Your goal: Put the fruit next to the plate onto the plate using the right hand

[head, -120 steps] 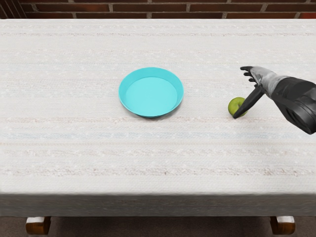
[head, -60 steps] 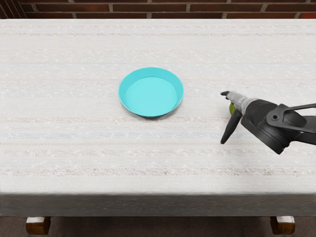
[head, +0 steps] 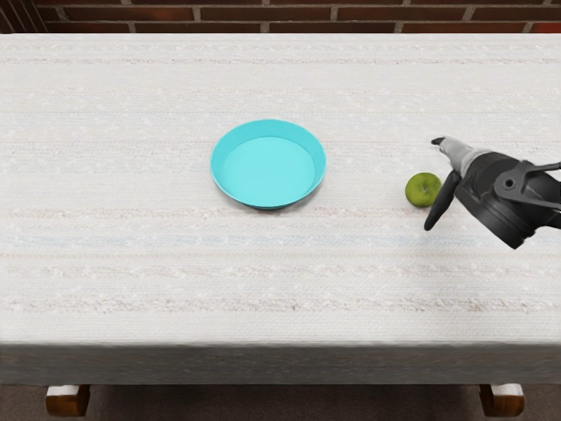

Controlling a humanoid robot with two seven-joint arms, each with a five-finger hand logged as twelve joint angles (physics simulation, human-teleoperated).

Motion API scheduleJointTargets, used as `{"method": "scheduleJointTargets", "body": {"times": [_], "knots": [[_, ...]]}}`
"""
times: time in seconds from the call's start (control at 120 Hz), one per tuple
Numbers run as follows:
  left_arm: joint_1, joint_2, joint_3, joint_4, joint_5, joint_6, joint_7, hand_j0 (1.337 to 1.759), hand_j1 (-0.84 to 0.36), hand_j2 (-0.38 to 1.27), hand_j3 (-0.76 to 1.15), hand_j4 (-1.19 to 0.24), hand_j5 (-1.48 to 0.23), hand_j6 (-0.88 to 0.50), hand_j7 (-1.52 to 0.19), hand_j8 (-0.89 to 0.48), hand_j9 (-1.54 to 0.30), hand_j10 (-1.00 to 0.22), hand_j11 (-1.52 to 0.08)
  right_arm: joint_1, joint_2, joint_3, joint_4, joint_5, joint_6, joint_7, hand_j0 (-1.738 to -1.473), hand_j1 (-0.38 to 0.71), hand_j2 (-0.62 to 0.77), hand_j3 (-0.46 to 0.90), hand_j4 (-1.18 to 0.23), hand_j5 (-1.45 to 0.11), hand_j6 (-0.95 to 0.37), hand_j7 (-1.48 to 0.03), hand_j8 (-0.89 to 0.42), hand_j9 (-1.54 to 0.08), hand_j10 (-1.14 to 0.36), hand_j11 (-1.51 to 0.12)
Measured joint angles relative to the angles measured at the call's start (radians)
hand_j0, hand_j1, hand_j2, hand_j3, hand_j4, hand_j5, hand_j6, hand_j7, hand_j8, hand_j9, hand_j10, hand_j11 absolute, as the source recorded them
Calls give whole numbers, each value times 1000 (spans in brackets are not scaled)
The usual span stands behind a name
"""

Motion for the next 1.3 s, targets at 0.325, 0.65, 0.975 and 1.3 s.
{"method": "scheduleJointTargets", "body": {"times": [0.325, 0.65, 0.975, 1.3], "knots": [[0, 0, 0, 0, 0, 0, 0, 1658, 57, 49, 0, -244, -316, -244, -316, -244, -316, -244, -316, -40, 143, -34, -180, 47, 0, 0, -1658, -297, -8, 0, -45, -57, -46, -57, -47, -57, -47, -57], [2, 0, 0, 0, 0, 0, 0, 1658, 57, 49, 0, -244, -316, -244, -316, -244, -316, -244, -316, -89, 231, -39, -302, 77, 0, 0, -1658, -267, -13, 0, -70, -90, -70, -89, -70, -89, -70, -89], [3, 0, 0, 0, 0, 0, 0, 1658, 57, 49, 0, -244, -316, -244, -316, -244, -316, -244, -316, -109, 278, -35, -367, 78, 0, 0, -1658, -110, -39, 0, -201, -260, -202, -260, -201, -260, -201, -260], [3, 0, 0, 0, 0, 0, 0, 1658, 57, 49, 0, -244, -316, -244, -316, -244, -316, -244, -316, -113, 302, -37, -390, 77, 0, 0, -1658, 98, -73, 0, -374, -485, -375, -485, -374, -485, -374, -485]]}}
